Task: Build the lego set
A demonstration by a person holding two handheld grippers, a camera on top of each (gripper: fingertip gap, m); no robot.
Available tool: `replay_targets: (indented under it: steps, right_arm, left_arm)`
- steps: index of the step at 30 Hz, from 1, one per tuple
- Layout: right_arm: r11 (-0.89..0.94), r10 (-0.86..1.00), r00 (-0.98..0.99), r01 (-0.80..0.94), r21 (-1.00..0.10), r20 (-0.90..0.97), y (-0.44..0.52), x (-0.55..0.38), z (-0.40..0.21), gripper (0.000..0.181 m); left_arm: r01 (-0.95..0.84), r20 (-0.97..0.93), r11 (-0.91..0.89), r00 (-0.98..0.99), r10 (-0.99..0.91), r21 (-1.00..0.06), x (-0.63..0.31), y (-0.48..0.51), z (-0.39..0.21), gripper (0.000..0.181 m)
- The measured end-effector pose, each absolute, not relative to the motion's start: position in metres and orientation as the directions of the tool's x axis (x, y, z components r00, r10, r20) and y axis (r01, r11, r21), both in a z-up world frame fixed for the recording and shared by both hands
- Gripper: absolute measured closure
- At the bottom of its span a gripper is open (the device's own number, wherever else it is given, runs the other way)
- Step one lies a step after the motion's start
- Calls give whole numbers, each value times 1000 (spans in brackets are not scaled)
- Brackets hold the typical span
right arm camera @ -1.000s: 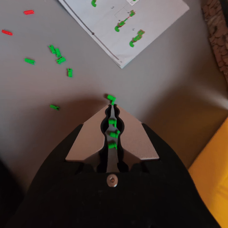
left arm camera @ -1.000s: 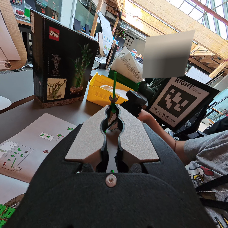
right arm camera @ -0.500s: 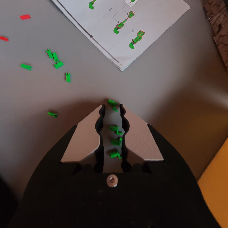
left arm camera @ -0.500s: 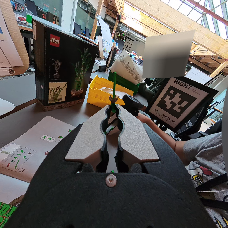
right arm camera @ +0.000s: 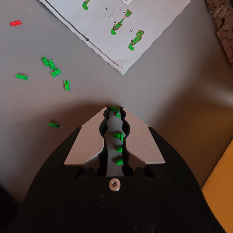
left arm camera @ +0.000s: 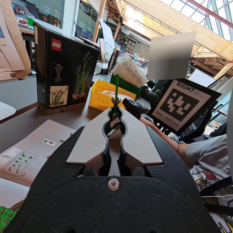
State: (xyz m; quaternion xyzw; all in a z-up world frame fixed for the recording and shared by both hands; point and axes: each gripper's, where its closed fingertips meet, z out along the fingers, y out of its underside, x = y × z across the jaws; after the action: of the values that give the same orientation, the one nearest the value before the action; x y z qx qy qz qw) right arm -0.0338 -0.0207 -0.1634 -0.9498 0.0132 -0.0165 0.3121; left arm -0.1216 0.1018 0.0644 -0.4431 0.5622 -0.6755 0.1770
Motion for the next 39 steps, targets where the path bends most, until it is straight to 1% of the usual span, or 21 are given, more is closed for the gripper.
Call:
replay_targets:
  steps: [4, 9, 11, 12, 13, 15, 18, 21, 24, 27, 35, 39]
  right_arm:
    - [-803, -5, 1000, 12, -596, 26, -21, -35, -163, 166]
    - [-782, 117, 993, 112, -613, 32, -22, -48, -163, 166]
    - [-774, 130, 990, 139, -617, 59, -22, -48, -163, 166]
    - [-773, 127, 989, 144, -618, 72, -23, -46, -163, 163]
    - [-773, 109, 990, 140, -619, 87, -23, -43, -162, 154]
    - [-782, 131, 991, 122, -611, 30, -29, -50, -162, 146]
    - [-785, 118, 993, 79, -615, -23, -32, -52, -159, 145]
    - [-786, 64, 998, 35, -617, -25, -26, -47, -158, 150]
    - [-792, 53, 999, 41, -609, -2, -22, -45, -161, 160]
    - [-797, 60, 998, 48, -602, 0, -22, -46, -163, 165]
    - [-805, 69, 997, 67, -590, 19, -21, -46, -163, 167]
    - [-809, 77, 997, 53, -586, -17, -20, -50, -163, 167]
  left_arm:
    - [-260, 399, -303, -545, -738, -917, -122, 102, 64, 176]
    - [-261, 400, -304, -547, -735, -916, -122, 101, 64, 176]
    - [-261, 399, -303, -549, -734, -917, -122, 100, 65, 175]
    - [-262, 398, -302, -550, -734, -917, -122, 100, 65, 175]
    - [-262, 398, -301, -552, -733, -917, -123, 100, 65, 175]
    - [-264, 400, -301, -557, -728, -916, -124, 99, 66, 176]
    - [-261, 397, -300, -557, -729, -918, -124, 98, 67, 176]
    - [-262, 401, -304, -558, -727, -916, -124, 99, 67, 176]
    - [-264, 400, -302, -558, -727, -916, -124, 98, 67, 176]
    - [-264, 398, -298, -559, -728, -917, -124, 97, 67, 176]
    - [-266, 400, -300, -560, -726, -916, -124, 97, 66, 176]
    - [-265, 397, -297, -562, -725, -917, -125, 96, 67, 176]
